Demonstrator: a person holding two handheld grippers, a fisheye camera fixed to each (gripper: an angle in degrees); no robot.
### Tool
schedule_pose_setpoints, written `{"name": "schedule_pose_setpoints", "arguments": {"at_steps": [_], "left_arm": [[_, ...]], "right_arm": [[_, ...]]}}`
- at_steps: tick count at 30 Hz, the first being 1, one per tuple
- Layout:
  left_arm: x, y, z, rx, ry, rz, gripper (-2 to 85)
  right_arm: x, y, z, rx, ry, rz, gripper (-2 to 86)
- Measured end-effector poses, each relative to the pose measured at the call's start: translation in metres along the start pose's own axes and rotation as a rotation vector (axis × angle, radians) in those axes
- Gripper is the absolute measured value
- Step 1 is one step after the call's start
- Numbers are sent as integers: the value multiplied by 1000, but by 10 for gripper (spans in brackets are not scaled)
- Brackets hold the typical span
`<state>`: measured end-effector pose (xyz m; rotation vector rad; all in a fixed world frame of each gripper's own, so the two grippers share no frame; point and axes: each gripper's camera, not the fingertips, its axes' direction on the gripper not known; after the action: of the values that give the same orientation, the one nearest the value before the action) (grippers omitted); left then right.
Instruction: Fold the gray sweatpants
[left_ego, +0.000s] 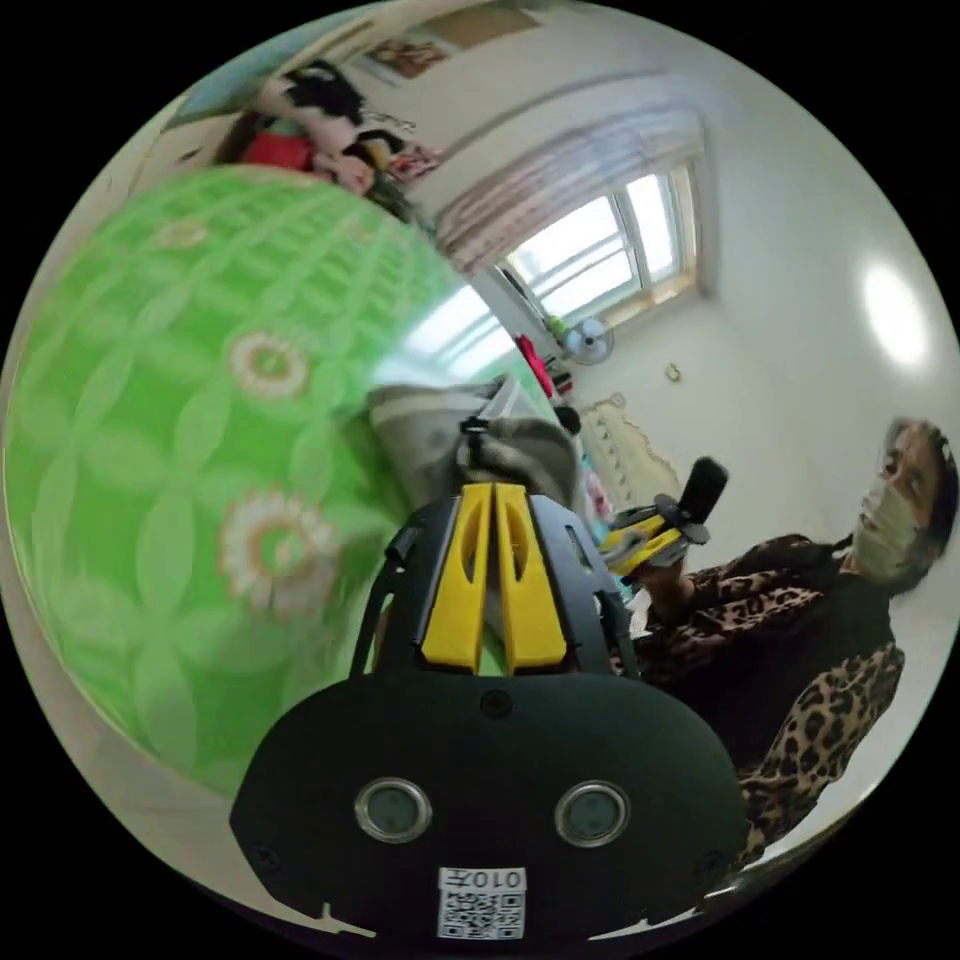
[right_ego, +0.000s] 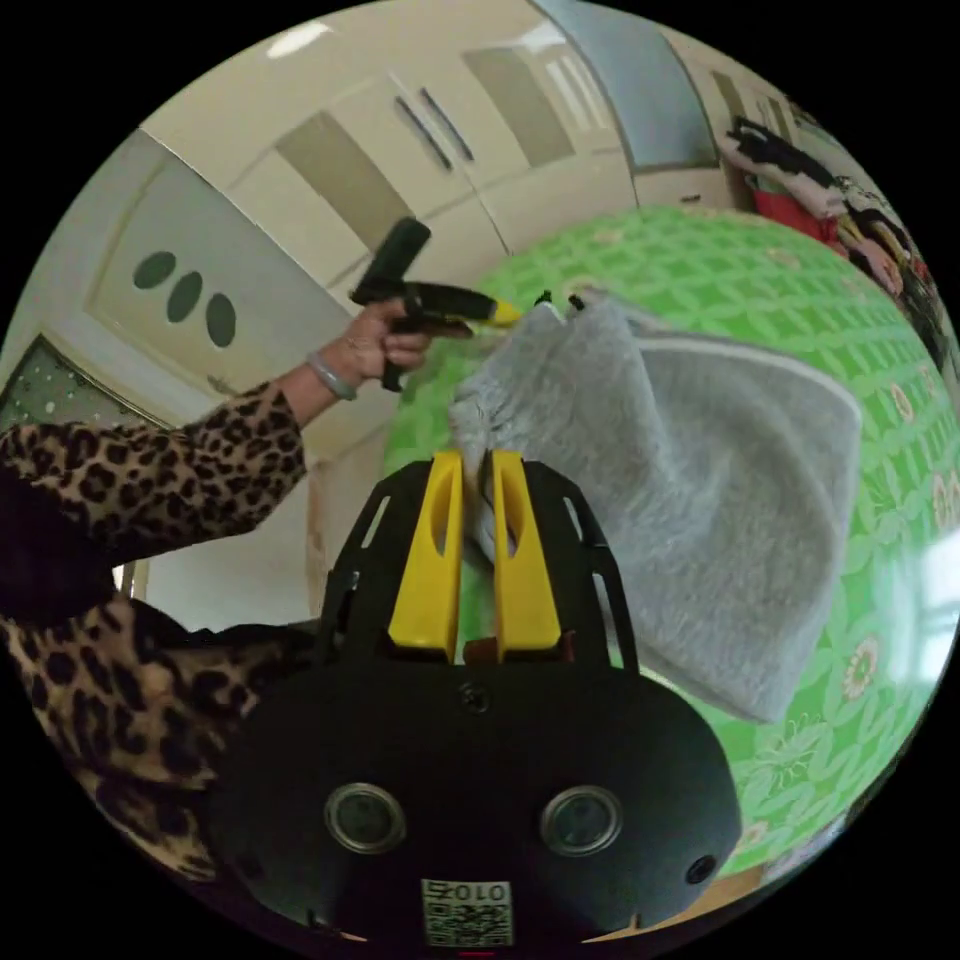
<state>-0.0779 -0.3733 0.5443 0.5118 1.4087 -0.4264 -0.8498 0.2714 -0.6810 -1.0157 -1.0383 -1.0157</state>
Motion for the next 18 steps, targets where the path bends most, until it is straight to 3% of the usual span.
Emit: {"name": "schedule_pose_setpoints", "arguments": {"at_steps": [1, 5, 10, 13, 18], "left_arm": [[-7, 24, -17, 70, 48, -48, 9], [5, 89, -61, 229, 44, -119, 1], [48, 115, -66, 321, 104, -151, -1], [91, 115, -46, 331, 85, -133, -1], [143, 118, -11, 301, -111, -191, -1]], "right_arm": [[-7, -8, 18, -65, 10, 0, 76], [-21, -18, 13, -10, -58, -47, 88], [-28, -22, -42, 195, -478, -181, 56], [-17, -42, -62, 221, -328, -128, 57], [-11, -120, -63, 30, -83, -227, 92]]}}
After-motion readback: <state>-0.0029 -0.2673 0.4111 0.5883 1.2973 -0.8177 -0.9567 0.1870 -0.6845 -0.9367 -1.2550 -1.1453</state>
